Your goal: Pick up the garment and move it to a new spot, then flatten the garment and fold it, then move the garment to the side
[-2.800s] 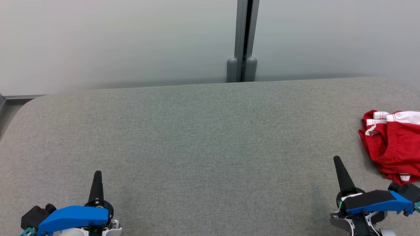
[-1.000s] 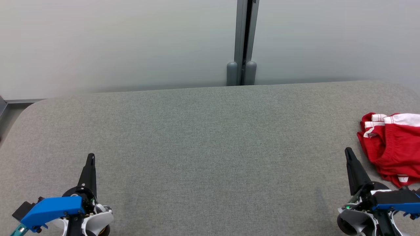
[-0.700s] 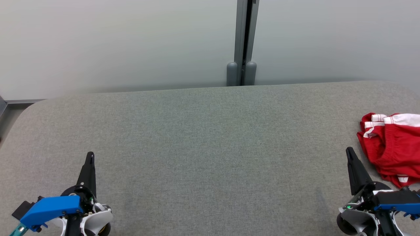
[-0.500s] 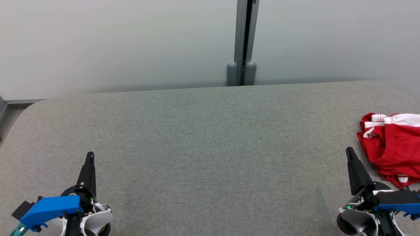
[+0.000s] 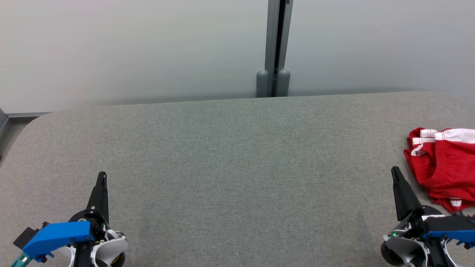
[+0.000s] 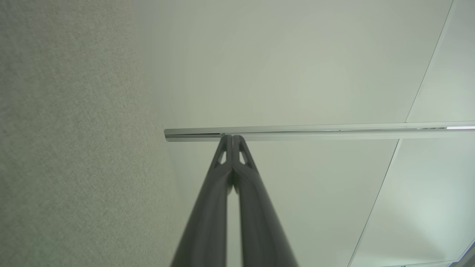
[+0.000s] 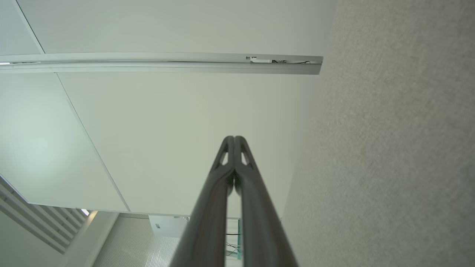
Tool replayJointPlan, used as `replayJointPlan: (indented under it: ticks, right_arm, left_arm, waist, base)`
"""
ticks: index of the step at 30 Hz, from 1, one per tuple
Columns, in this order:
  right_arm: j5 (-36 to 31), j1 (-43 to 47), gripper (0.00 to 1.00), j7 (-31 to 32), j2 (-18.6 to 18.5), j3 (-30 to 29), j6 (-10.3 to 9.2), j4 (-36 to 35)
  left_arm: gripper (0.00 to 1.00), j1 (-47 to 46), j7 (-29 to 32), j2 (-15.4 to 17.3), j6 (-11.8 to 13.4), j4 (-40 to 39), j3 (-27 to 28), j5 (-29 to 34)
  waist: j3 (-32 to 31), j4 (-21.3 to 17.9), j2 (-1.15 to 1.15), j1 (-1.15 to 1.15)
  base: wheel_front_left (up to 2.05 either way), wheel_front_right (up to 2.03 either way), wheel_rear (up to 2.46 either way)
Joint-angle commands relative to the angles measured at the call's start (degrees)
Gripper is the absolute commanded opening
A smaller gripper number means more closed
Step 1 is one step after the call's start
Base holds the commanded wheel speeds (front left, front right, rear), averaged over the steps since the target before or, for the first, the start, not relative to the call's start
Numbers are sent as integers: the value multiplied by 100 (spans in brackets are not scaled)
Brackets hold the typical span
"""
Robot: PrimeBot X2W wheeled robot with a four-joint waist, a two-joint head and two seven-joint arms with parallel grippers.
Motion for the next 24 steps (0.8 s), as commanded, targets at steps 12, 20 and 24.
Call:
replayJointPlan:
  ticks: [12, 20, 24]
  right_arm:
    - [16, 73, 0, 27, -11, -10, 2, -21]
    - [16, 72, 0, 27, -11, -10, 2, -21]
    - [16, 72, 0, 27, -11, -10, 2, -21]
  left_arm:
    - [0, -53, 25, 11, -24, -29, 9, -16]
    - [0, -53, 25, 11, -24, -29, 9, -16]
    - [0, -53, 25, 11, -24, -29, 9, -16]
  waist:
    - [0, 0, 0, 0]
    - [0, 0, 0, 0]
    - [0, 0, 0, 0]
  base:
    - [0, 0, 0]
    - [0, 0, 0]
    - [0, 0, 0]
